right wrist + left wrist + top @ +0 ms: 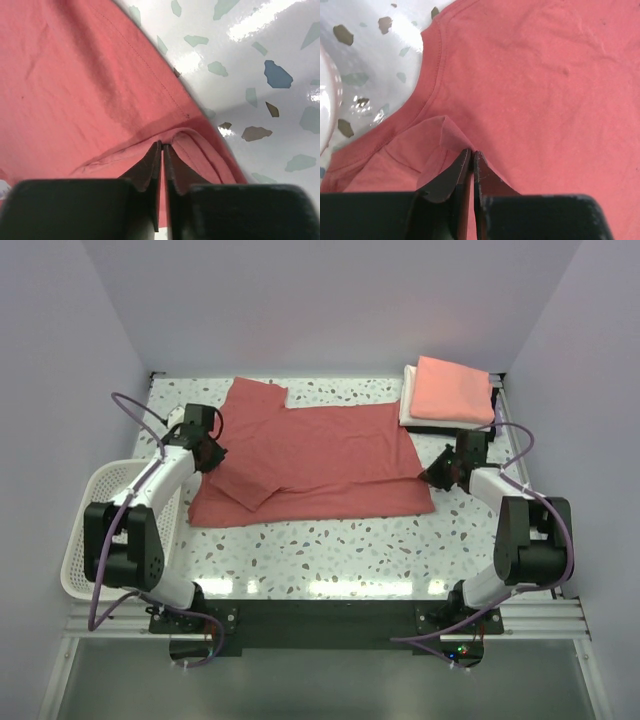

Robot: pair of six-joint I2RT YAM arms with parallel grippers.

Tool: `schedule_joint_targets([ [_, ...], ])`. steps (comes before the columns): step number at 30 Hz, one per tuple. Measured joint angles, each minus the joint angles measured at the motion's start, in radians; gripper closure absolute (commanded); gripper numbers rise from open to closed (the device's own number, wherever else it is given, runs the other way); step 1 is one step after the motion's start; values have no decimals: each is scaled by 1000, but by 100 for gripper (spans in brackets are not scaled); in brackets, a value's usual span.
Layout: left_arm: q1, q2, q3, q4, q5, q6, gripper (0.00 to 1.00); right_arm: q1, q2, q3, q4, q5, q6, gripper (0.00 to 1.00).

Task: Fold and stack the t-shirts
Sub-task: Fold the tshirt

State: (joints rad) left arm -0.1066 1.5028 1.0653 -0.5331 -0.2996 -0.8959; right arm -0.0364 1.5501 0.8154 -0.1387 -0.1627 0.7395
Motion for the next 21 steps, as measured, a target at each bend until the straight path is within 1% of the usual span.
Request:
schedule_joint_targets([
  [1,4,16,10,6,9,8,80,0,2,3,0,-3,1,81],
  [2,8,26,16,12,14,18,78,-1,2,7,1,-5,0,70],
  [3,9,35,22,18,19,24,73,-2,2,10,1,-7,1,65],
  [4,15,40,25,25,27,31,64,-3,2,14,1,-10,-4,62],
  [5,19,40,25,34,37,46,59,-3,2,18,2,-13,-9,59],
  [6,22,38,25,44,47,53,53,-3,1,20,1,-13,-14,52],
  [7,25,35,25,53,57,61,43,-3,1,23,2,-14,-21,50],
  [8,27,31,25,60,67,67,40,0,-1,24,1,-14,-27,49],
  [11,30,6,25,73,106,82,38,25,-18,27,-16,-7,-55,49],
  [15,7,-48,5,72,111,68,36,125,-55,49,-34,13,-87,49],
  [21,-136,-121,-107,40,32,-34,36,290,-71,66,-33,33,-105,49],
])
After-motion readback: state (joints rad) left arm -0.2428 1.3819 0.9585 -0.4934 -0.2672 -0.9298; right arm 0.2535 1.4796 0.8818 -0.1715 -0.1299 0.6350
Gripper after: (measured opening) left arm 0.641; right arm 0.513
